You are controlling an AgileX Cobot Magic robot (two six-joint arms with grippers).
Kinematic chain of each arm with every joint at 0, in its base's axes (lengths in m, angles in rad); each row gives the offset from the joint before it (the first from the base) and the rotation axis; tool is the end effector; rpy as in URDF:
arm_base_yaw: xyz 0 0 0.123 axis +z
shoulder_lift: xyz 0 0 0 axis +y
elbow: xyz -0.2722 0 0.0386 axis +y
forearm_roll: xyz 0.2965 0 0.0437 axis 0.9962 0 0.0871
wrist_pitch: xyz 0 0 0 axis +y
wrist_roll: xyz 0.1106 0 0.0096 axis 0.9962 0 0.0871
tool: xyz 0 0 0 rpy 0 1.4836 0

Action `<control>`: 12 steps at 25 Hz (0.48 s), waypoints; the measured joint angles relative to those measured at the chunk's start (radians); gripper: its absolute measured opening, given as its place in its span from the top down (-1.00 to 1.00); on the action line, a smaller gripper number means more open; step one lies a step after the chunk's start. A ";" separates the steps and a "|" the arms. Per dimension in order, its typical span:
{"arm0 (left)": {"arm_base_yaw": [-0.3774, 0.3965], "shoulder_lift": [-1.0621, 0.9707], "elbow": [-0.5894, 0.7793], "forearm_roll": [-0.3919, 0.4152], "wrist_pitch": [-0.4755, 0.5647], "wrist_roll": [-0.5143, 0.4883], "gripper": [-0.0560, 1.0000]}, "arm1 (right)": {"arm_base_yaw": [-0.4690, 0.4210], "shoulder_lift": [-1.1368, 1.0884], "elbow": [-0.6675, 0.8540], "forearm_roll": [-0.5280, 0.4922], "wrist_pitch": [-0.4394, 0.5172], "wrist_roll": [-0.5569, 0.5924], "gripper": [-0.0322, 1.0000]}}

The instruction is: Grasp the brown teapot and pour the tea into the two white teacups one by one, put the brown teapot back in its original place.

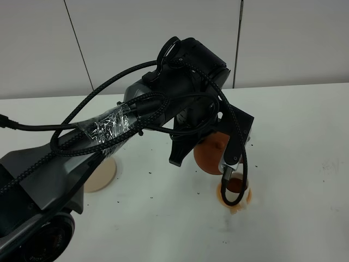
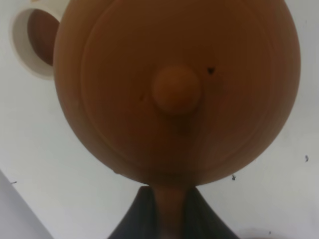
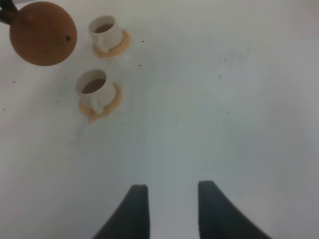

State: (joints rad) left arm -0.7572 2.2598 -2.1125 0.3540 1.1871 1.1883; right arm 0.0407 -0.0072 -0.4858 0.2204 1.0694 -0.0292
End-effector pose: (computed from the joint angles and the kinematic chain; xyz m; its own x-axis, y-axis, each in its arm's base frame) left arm 0.4156 -0.3437 0.2094 0.3882 0.8971 0.2110 0.8017 -0.4417 0.4027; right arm 0.0638 0.0239 0.2882 -0.4753 0.0572 -0.8779 -0.1734 0.9722 0.1573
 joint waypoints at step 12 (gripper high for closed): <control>0.019 0.000 0.009 -0.027 0.000 -0.014 0.58 | 0.000 0.000 0.000 0.000 0.000 0.000 0.47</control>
State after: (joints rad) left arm -0.7378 2.2598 -2.1030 0.3266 1.1871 1.1739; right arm 0.0407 -0.0072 -0.4858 0.2204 1.0694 -0.0292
